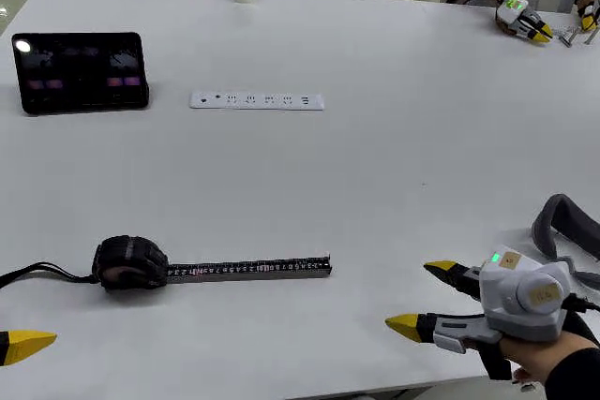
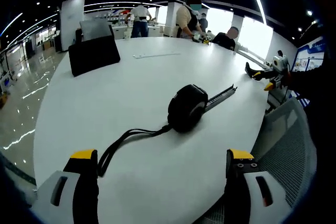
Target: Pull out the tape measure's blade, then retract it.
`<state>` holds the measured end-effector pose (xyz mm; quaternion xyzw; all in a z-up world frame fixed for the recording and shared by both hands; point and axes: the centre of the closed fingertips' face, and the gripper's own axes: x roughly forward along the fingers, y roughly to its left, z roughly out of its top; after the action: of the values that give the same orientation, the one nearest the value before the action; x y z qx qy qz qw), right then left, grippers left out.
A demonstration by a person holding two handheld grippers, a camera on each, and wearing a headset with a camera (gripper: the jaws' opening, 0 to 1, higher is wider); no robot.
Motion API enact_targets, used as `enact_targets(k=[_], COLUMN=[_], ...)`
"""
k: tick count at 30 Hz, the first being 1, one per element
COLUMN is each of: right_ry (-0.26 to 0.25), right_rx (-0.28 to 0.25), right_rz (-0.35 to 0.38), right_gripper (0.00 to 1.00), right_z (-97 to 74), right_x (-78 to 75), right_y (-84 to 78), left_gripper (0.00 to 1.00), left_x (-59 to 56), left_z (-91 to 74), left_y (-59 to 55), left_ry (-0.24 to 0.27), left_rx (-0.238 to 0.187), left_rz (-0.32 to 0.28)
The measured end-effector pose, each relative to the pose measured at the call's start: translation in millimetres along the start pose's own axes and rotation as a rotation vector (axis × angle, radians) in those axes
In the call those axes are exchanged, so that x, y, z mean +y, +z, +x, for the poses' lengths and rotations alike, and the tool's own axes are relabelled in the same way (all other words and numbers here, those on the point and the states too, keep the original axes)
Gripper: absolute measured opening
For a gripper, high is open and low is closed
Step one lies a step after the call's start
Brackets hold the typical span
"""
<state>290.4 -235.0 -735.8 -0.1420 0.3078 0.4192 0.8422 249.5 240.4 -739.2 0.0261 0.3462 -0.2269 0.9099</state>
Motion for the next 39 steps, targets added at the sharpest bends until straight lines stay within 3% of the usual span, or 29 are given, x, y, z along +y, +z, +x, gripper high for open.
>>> enact_targets(k=[4,8,23,39], right_ry=[-0.020,-0.037,-0.030,-0.015], right_rx=[0.022,0.050,0.052,0.088], right_rz=[-0.010,0.042,0.017,0.033], right_gripper=[0.88,0.99,0.99,0.99], right_z=[-2.6,-0.8,0.6,2.3], right_x=[-0.9,-4.6,3.5,0.8], right_y=[-9.3,-25.6,-21.5,-22.7], left_gripper=[0.99,0.99,0.99,0.99], left_x=[0.9,-0.6,-0.2,-8.9], left_z=[-3.5,-5.1,-9.8,-3.5], left_y=[-1.9,2.0,4.7,6.7], left_ry=[0.005,0.010,0.011,-0.013], left_rx=[-0.010,-0.034,-0.055,-0.034], left_rz=[0.015,0.017,0.006,-0.003])
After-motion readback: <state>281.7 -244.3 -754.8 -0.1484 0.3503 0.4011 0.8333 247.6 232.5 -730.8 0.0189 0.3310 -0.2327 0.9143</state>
